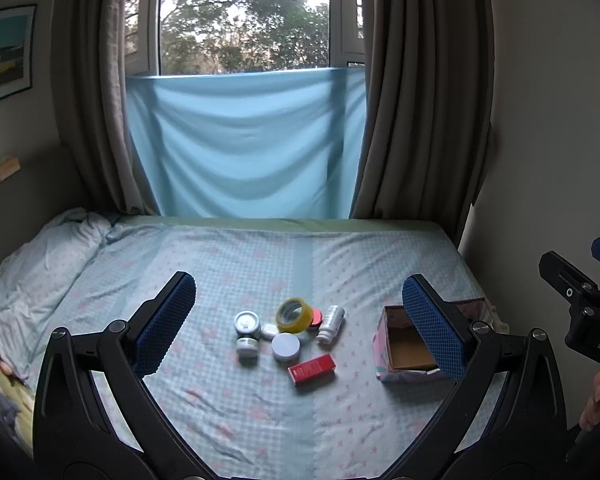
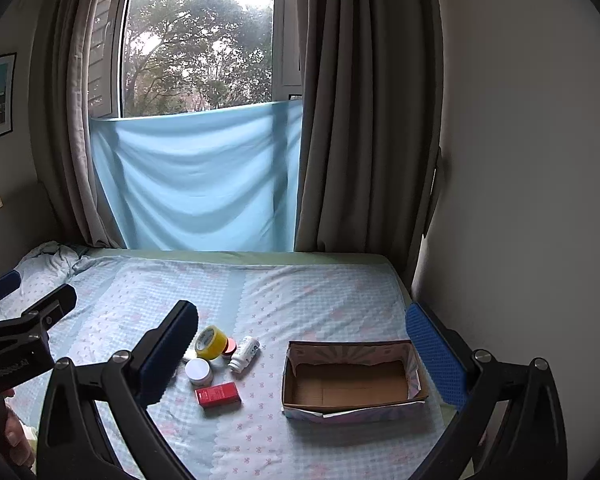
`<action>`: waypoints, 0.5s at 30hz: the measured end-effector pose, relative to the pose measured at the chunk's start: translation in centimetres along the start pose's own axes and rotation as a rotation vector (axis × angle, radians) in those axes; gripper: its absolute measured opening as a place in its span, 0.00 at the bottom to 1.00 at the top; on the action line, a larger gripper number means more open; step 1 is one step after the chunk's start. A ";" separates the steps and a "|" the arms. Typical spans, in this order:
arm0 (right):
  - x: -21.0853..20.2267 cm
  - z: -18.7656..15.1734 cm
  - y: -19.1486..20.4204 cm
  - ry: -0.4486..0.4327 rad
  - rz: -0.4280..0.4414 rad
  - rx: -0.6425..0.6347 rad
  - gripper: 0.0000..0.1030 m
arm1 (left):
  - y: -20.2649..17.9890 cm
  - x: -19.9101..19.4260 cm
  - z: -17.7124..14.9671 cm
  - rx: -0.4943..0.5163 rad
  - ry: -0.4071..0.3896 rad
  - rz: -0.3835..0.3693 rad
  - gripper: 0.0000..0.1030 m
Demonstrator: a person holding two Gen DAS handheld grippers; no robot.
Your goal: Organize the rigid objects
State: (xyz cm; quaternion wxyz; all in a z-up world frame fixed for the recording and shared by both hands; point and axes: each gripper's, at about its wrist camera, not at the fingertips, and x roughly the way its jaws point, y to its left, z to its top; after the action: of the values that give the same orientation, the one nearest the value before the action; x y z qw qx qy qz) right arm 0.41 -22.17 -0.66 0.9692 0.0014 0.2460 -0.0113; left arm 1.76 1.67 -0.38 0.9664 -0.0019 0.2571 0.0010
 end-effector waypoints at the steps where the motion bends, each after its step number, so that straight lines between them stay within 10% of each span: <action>1: 0.0 0.1 0.0 0.000 0.000 -0.002 1.00 | 0.0 0.0 -0.1 0.001 0.000 0.001 1.00; 15: -0.2 0.0 0.5 0.000 0.013 0.005 1.00 | 0.4 0.4 -0.1 -0.006 0.008 -0.005 1.00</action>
State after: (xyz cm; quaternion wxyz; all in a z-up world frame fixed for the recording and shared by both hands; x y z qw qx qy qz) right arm 0.24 -21.71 -0.59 0.9693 0.0057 0.2459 -0.0055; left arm 2.07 2.06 -0.63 0.9653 -0.0052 0.2611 -0.0006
